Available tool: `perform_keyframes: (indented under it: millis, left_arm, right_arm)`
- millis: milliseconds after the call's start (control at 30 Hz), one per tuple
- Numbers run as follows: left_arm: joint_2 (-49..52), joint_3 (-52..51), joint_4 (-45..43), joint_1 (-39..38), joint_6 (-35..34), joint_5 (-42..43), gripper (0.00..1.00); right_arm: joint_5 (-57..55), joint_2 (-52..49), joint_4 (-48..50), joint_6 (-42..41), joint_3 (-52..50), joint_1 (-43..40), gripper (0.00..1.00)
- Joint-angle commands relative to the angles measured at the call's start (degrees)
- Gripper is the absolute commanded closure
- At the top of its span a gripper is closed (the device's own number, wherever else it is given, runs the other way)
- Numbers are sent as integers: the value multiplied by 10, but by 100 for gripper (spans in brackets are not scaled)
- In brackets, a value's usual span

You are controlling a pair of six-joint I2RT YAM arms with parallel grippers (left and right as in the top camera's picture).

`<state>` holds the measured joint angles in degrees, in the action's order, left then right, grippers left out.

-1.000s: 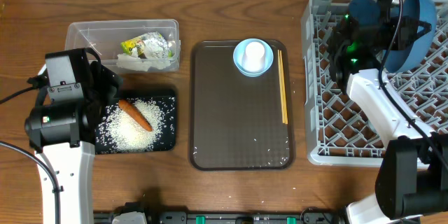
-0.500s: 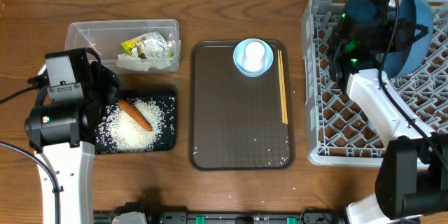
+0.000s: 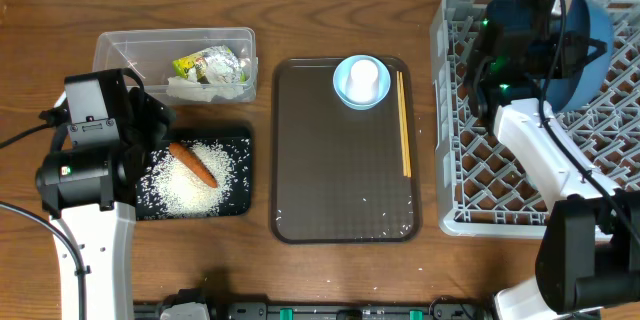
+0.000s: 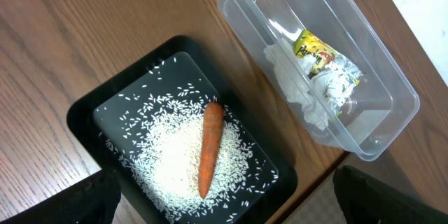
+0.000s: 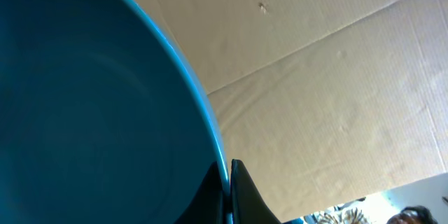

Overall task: Sort waste into correct bins and load items into the dishwasher rack
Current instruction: 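Lower the blue plate upright into the rack's top-right slots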

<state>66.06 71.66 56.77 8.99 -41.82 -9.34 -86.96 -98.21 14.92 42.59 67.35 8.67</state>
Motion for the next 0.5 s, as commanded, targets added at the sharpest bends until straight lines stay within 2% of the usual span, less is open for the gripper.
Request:
perform_keyframes:
  millis: [0, 200, 467]
  left_arm:
    - [2, 1, 2, 4, -1, -1, 1]
    - [2, 1, 2, 4, -1, -1, 1]
    - [2, 1, 2, 4, -1, -1, 1]
  right_arm:
    - [1, -2, -9, -22, 4, 16, 99]
    - [2, -4, -98, -90, 3, 18, 99]
    - [17, -4, -89, -54, 3, 5, 99]
